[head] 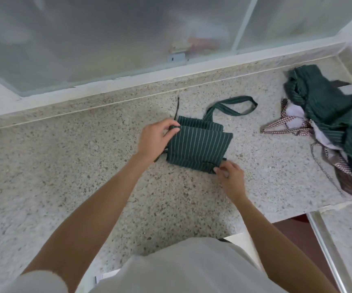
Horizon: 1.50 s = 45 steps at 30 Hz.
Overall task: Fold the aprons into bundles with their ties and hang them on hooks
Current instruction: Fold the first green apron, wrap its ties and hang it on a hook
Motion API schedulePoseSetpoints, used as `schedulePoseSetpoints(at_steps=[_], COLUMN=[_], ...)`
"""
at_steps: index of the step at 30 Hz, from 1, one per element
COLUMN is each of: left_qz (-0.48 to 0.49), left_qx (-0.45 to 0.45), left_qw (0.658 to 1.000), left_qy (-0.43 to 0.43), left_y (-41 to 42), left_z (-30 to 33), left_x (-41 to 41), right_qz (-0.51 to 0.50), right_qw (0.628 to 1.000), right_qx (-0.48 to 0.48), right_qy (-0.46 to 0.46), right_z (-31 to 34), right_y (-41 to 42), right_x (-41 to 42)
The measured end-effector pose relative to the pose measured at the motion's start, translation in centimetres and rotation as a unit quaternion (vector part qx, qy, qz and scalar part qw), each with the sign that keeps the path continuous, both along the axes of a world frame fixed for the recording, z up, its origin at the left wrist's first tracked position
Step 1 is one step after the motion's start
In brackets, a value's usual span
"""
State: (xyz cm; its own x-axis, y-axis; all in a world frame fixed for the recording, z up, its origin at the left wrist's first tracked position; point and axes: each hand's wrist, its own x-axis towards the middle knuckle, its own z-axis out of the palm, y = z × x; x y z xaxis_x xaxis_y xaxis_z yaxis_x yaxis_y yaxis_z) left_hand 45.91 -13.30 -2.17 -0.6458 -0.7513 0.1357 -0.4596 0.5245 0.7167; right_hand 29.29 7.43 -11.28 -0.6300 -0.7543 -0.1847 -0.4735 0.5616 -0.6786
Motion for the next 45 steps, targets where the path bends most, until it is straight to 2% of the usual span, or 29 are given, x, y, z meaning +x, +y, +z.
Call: schedulePoseSetpoints(at_steps=[3, 6, 12, 16, 20, 23, 26, 29, 31, 33, 37, 40, 43, 45], left_qz=[0.005, 0.005, 0.022, 0.031, 0.012, 0.003, -0.008, -0.079, -0.174, -0.234, -0.258, -0.295, -0.307, -0.3], left_qx=[0.061, 0.099, 0.153, 0.144, 0.075, 0.067, 0.044, -0.074, -0.133, -0.163, -0.152, -0.131, -0.111, -0.091], left_qw=[0.998, 0.994, 0.983, 0.983, 0.988, 0.986, 0.985, 0.986, 0.97, 0.947, 0.92, 0.9, 0.899, 0.905], left_qy=[-0.008, -0.042, -0.1, -0.108, -0.137, -0.151, -0.164, -0.126, -0.109, -0.145, -0.254, -0.293, -0.291, -0.287], left_y=[-2.8, -4.7, -6.0, -6.0, -6.0, -6.2, -6.0, -4.7, -2.9, -1.2, -1.0, -1.8, -2.5, -2.8], left_z=[-1.8, -4.1, -8.5, -9.5, -9.2, -9.3, -9.0, -7.8, -7.6, -8.4, -10.0, -10.0, -9.9, -9.6], left_x=[-3.4, -5.8, -8.1, -8.3, -8.6, -8.6, -8.7, -7.7, -5.7, -3.2, 0.0, 0.8, 0.5, 0.1], right_qz=[-0.076, -0.091, -0.114, -0.101, -0.065, -0.05, -0.029, 0.077, 0.207, 0.306, 0.4, 0.436, 0.468, 0.463], right_qw=[0.993, 0.982, 0.977, 0.974, 0.973, 0.969, 0.978, 0.977, 0.943, 0.903, 0.849, 0.825, 0.823, 0.844], right_qx=[0.083, 0.148, 0.161, 0.175, 0.177, 0.192, 0.15, 0.028, 0.004, 0.014, 0.074, 0.097, 0.08, 0.056], right_qy=[0.035, 0.075, 0.085, 0.097, 0.13, 0.15, 0.141, 0.199, 0.261, 0.301, 0.338, 0.347, 0.313, 0.266], right_z=[0.4, 0.8, 0.6, 0.3, -0.3, -0.3, 0.3, 0.9, 0.8, 0.5, 0.1, -0.1, -0.1, 0.5], right_y=[-1.0, -1.4, -1.5, -1.9, -1.9, -2.2, -2.2, -1.7, -1.3, -1.5, -2.4, -3.3, -4.3, -5.0], right_x=[0.0, 0.3, 0.0, -0.1, -0.4, -0.5, -1.0, -2.1, -3.0, -3.7, -5.5, -6.9, -7.9, -8.2])
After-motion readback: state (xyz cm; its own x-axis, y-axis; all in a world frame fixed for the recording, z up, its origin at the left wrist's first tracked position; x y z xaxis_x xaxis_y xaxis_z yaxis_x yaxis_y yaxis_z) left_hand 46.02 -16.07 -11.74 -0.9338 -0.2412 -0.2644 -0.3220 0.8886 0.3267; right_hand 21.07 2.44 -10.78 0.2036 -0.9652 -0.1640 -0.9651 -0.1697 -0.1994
